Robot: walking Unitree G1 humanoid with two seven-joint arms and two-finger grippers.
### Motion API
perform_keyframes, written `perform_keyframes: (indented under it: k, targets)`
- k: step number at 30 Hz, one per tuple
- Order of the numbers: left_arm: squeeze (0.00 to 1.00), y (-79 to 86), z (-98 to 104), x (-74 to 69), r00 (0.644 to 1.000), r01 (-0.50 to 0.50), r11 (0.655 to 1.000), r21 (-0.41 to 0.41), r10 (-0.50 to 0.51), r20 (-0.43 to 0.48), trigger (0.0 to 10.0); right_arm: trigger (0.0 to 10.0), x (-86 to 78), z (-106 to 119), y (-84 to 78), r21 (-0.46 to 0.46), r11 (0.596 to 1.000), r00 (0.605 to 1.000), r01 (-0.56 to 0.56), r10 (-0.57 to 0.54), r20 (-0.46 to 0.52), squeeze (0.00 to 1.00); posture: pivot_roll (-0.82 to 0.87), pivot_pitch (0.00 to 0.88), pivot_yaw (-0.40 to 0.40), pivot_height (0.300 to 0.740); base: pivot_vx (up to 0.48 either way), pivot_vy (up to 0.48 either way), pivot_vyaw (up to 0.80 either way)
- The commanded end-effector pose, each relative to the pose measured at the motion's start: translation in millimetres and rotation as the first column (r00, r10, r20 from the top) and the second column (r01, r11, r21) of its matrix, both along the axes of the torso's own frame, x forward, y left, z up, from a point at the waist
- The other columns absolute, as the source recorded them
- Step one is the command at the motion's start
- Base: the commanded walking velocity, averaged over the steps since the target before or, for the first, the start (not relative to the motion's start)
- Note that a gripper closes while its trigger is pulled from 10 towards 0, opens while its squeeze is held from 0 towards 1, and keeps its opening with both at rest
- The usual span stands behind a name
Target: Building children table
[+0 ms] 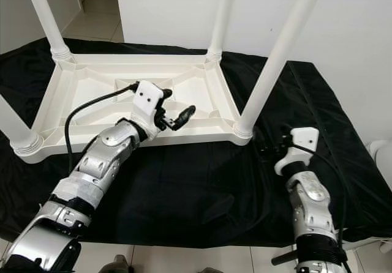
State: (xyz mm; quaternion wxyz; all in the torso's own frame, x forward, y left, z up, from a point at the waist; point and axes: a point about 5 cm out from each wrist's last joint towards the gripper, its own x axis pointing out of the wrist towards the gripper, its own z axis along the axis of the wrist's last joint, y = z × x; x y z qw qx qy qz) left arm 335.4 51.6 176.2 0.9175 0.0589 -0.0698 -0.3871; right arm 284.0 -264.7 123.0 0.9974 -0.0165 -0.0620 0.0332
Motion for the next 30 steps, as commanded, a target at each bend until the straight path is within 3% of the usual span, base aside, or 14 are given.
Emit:
perform_keyframes:
  k: [1, 6, 15, 20, 25, 26, 27, 29, 30]
  targets:
    - [0.00, -2.3, -5.1, -3.4, 1.000, 0.022, 0.999, 0.041, -0.023, 0.007, 10.0, 10.0, -0.6, 0.0, -3.2, 0.006, 1.000, 1.000, 0.024, -0.024, 0.009, 0.00, 0.01, 0.000, -0.043, 0.740, 0.000, 0.000, 0.00]
    - [0.00, -1.1, -8.7, -4.7, 0.999, 0.033, 0.997, 0.071, -0.034, 0.007, 10.0, 10.0, -2.0, 0.6, 1.4, 0.019, 1.000, 1.000, 0.007, -0.007, 0.022, 0.00, 0.02, 0.000, -0.045, 0.740, 0.000, 0.000, 0.00]
    - [0.00, 14.2, -31.0, -15.6, 0.989, 0.144, 0.968, 0.208, -0.134, -0.060, 10.0, 10.0, -17.6, 6.2, 45.5, 0.063, 0.994, 0.992, -0.092, 0.086, 0.089, 0.00, 0.02, 0.014, -0.048, 0.740, 0.000, 0.000, 0.00]
    - [0.00, 19.3, -35.9, -16.6, 0.986, 0.157, 0.960, 0.233, -0.139, -0.092, 10.0, 10.0, -21.9, 7.6, 52.4, 0.068, 0.993, 0.991, -0.098, 0.091, 0.099, 0.00, 0.02, 0.020, -0.044, 0.740, 0.000, 0.000, 0.00]
    - [0.00, 38.0, -52.2, -8.9, 0.988, 0.115, 0.921, 0.373, -0.068, -0.137, 10.0, 10.0, -28.8, 10.8, 55.5, 0.076, 0.993, 0.991, -0.086, 0.077, 0.113, 0.00, 0.01, 0.030, -0.032, 0.740, 0.000, 0.000, 0.00]
    - [0.00, 38.0, -52.2, -8.9, 0.988, 0.115, 0.921, 0.373, -0.068, -0.137, 10.0, 10.0, -28.8, 10.8, 55.5, 0.076, 0.993, 0.991, -0.086, 0.077, 0.113, 0.00, 0.01, 0.030, -0.032, 0.740, 0.000, 0.000, 0.00]
    - [0.00, 43.7, -56.0, -3.3, 0.987, 0.071, 0.913, 0.402, -0.007, -0.157, 10.0, 10.0, -29.8, 12.1, 54.5, 0.076, 0.994, 0.991, -0.077, 0.068, 0.113, 0.00, 0.01, 0.030, -0.027, 0.740, 0.000, 0.000, 0.00]
    - [0.00, 43.7, -56.0, -3.3, 0.987, 0.071, 0.913, 0.402, -0.007, -0.157, 10.0, 10.0, -29.8, 12.1, 54.5, 0.076, 0.994, 0.991, -0.077, 0.068, 0.113, 0.00, 0.01, 0.030, -0.027, 0.740, 0.000, 0.000, 0.00]
    - [0.00, 49.8, -59.2, 1.4, 0.985, 0.036, 0.896, 0.442, 0.043, -0.166, 10.0, 10.0, -31.2, 13.7, 54.4, 0.077, 0.995, 0.992, -0.067, 0.058, 0.109, 0.00, 0.01, 0.030, -0.023, 0.740, 0.000, 0.000, 0.00]
